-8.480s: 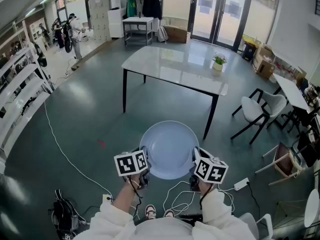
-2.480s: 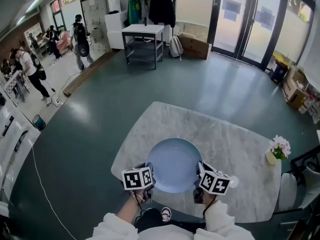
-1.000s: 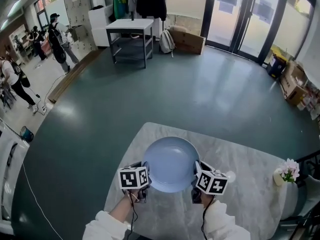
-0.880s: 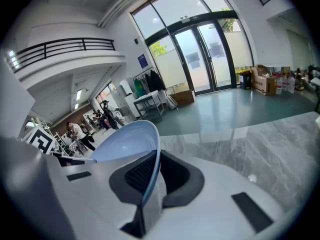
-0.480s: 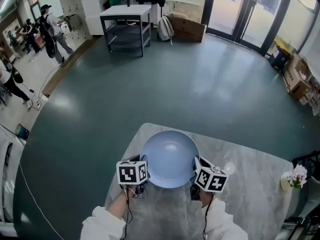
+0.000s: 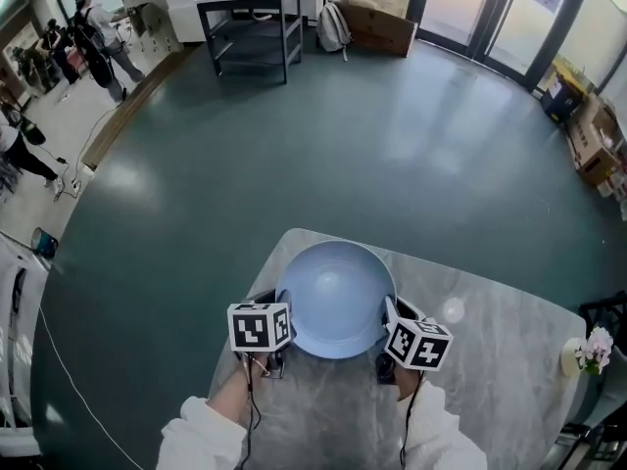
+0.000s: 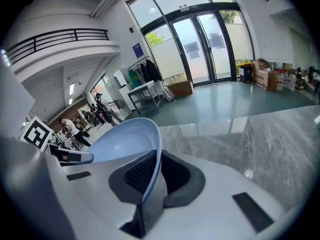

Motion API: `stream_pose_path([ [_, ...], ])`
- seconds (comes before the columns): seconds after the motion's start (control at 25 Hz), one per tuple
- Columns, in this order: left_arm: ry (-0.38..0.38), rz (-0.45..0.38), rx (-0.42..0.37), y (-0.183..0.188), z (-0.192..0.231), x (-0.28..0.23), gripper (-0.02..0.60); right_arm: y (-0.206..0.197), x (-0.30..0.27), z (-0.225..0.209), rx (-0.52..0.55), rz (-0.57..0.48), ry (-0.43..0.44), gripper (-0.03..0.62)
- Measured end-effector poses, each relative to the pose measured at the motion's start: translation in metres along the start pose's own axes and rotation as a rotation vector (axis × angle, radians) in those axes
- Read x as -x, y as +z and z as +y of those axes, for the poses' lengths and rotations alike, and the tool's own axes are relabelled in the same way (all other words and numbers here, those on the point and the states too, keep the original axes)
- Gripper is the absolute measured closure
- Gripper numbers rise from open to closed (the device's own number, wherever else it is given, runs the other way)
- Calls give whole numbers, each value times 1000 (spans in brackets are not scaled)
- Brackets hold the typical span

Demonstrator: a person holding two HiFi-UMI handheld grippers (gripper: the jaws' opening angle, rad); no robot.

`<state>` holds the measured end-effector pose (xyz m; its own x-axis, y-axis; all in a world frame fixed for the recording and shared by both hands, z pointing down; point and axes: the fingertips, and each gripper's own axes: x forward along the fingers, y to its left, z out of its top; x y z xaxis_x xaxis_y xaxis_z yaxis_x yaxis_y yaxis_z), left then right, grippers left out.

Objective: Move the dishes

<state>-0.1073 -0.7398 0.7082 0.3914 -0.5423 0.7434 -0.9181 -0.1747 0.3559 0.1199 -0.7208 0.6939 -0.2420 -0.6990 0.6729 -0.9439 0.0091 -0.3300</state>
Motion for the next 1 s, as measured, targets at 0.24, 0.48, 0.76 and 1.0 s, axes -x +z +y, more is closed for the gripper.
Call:
stream_pose_path([
  [0.24,-3,9,13,-3,1,-5,545,0,-4,-1,5,13,-4,517],
  [0.48,7,27,5,-7,8,-9,545,-8,-11,0,19,37,-20,513],
  [0.76,14,44,-4,-13,6,-17,545,-12,-16,-8,10,52,-34,512],
  [1.0,29,62,-31,-15,10,-18,541,-16,-17,-6,20,61,-44,511],
])
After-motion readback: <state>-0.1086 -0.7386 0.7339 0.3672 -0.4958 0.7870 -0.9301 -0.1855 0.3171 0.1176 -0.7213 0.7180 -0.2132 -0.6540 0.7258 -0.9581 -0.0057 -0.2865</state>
